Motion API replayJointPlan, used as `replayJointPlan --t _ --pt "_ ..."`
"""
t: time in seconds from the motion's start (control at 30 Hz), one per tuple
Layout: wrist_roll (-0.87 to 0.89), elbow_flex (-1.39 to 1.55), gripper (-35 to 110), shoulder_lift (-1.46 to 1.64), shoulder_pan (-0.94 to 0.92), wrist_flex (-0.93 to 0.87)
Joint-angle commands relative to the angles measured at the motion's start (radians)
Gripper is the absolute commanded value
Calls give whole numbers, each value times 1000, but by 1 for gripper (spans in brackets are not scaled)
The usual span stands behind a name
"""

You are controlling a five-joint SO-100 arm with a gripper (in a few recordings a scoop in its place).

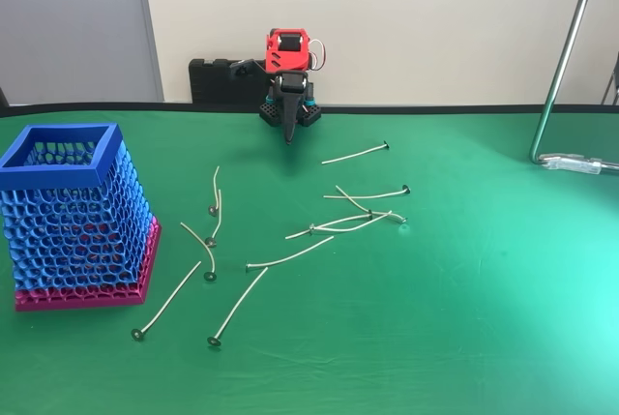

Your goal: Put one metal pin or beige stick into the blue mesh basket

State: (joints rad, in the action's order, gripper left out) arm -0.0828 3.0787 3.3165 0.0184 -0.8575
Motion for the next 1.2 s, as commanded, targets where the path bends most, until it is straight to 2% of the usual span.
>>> replayJointPlan --t 0.0,0.77,0.93,1.17 --pt "-17 5 1 9 12 -12" --pt "-20 0 1 5 25 -18" --pt "-18 -95 1 -32 48 -97" --pt "-26 -215 1 -179 55 -100"
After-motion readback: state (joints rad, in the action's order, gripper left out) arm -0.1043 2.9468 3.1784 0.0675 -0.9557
